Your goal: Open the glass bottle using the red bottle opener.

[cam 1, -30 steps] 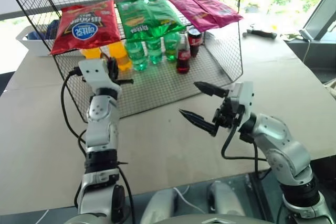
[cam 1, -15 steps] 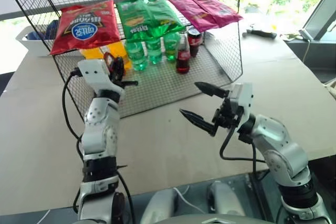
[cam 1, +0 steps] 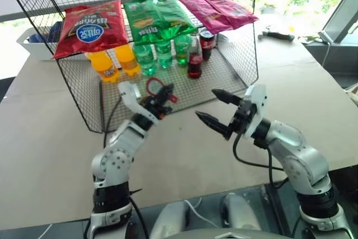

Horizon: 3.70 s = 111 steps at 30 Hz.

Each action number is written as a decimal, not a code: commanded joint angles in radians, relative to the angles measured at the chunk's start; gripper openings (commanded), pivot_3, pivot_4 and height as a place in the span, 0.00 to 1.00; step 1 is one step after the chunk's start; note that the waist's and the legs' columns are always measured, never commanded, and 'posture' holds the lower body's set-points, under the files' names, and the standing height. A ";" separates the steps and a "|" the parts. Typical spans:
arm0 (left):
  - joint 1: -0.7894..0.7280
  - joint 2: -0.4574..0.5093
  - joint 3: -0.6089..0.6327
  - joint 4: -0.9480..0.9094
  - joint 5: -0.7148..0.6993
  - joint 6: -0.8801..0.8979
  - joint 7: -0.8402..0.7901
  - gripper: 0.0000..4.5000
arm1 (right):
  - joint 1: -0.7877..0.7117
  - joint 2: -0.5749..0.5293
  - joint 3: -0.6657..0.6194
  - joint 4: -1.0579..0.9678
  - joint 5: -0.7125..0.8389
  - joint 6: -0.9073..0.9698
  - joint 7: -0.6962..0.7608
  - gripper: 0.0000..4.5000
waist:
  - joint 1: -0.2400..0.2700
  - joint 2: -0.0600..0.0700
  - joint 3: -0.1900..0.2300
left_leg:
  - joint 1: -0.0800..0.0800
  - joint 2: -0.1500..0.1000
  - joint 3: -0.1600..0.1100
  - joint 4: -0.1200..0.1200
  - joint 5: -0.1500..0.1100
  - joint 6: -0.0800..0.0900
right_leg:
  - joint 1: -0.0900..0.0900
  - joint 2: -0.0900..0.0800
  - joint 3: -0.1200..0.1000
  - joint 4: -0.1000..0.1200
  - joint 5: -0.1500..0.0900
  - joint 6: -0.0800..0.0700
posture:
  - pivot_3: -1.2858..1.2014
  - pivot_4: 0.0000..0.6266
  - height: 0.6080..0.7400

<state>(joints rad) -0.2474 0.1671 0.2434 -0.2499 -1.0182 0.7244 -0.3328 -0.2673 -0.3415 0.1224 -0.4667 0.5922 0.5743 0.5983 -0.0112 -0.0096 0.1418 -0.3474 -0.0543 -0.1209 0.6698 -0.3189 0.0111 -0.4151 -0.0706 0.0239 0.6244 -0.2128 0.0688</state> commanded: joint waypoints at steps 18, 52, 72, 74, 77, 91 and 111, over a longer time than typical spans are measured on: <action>-0.173 0.213 -0.208 0.144 -0.128 0.278 -0.501 0.00 | -0.310 -0.191 -0.095 0.125 0.611 0.811 0.087 1.00 | -0.001 0.001 0.001 | -0.001 -0.002 0.001 -0.001 0.000 0.001 | 0.000 0.000 0.000 -0.003 0.000 0.000 | 0.52 0.24 1.00; -0.170 0.173 -0.231 0.152 -0.031 0.273 -0.600 0.00 | -0.386 -0.091 -0.035 0.196 0.571 0.868 0.027 0.01 | -0.002 0.001 0.001 | -0.002 0.000 0.000 -0.001 0.000 0.001 | -0.002 -0.001 0.000 -0.002 0.000 0.000 | 0.52 0.24 1.00; -0.132 0.165 -0.159 0.104 0.032 0.158 -0.530 0.99 | -0.211 -0.157 -0.127 0.141 0.431 0.724 -0.039 0.00 | 0.000 0.001 0.001 | -0.003 0.000 0.000 -0.001 0.000 0.001 | -0.002 -0.001 0.000 -0.003 0.000 0.000 | 0.52 0.24 1.00; -0.122 0.167 -0.151 0.090 0.046 0.142 -0.512 0.99 | -0.187 -0.155 -0.161 0.126 0.437 0.714 -0.057 0.00 | 0.000 0.001 0.001 | -0.003 0.000 0.000 -0.001 0.000 0.001 | -0.003 -0.001 0.000 -0.003 0.000 0.000 | 0.52 0.24 1.00; -0.109 0.161 -0.142 0.068 0.075 0.106 -0.470 0.99 | -0.154 -0.148 -0.211 0.100 0.447 0.702 -0.089 0.00 | 0.000 0.000 0.001 | -0.003 0.000 0.000 -0.001 0.000 0.001 | -0.003 -0.001 0.000 -0.003 0.000 0.000 | 0.52 0.24 1.00; -0.345 0.043 -0.215 0.506 0.802 -0.708 -0.054 0.99 | -0.164 -0.061 -0.158 -0.026 -0.083 0.111 -0.343 0.00 | 0.022 0.000 0.001 | -0.003 -0.003 0.001 -0.001 0.000 0.000 | -0.003 -0.001 0.000 -0.003 0.000 0.000 | 0.52 0.24 1.00; -0.821 -0.092 -0.193 1.382 0.965 -1.139 0.098 0.99 | -0.015 0.057 0.086 -0.183 -0.444 -0.035 -0.428 0.00 | 0.006 -0.002 0.001 | -0.018 -0.009 -0.001 0.003 0.000 0.001 | -0.017 -0.004 -0.002 0.002 0.000 0.001 | 0.52 0.24 1.00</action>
<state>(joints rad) -1.0272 0.0793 0.0379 1.1133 -0.0615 -0.3820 -0.2571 -0.2808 -0.2883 0.2063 -0.5935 0.1637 0.5600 0.1735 -0.0048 -0.0114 0.1425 -0.3656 -0.0629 -0.1220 0.6732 -0.3184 0.0119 -0.4321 -0.0745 0.0215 0.6261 -0.2124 0.0695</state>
